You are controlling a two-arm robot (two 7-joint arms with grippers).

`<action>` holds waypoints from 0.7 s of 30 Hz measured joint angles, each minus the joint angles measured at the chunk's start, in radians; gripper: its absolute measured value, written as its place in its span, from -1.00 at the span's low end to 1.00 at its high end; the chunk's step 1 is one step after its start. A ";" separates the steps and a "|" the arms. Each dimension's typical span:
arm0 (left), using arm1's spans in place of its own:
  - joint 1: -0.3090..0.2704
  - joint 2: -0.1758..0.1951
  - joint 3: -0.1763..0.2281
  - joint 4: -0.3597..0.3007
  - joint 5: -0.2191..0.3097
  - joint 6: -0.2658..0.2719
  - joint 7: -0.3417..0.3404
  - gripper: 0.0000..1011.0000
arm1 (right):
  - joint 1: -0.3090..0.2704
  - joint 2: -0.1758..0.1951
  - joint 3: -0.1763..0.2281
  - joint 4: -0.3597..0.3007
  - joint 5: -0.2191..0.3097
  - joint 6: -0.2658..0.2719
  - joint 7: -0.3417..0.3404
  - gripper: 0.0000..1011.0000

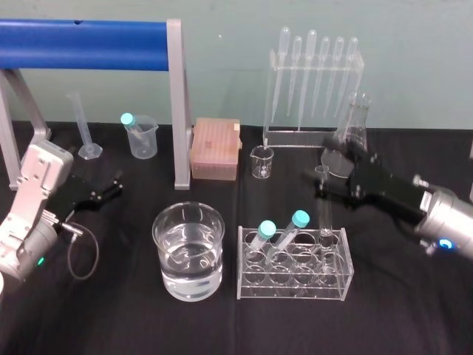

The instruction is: Hold the test tube with one hand and immerse one end into the beaker, then return it to the test tube rack.

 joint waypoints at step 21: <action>0.000 0.000 0.000 0.000 0.000 0.000 0.000 0.98 | -0.218 -0.004 0.185 -0.207 -0.122 0.125 -0.529 0.98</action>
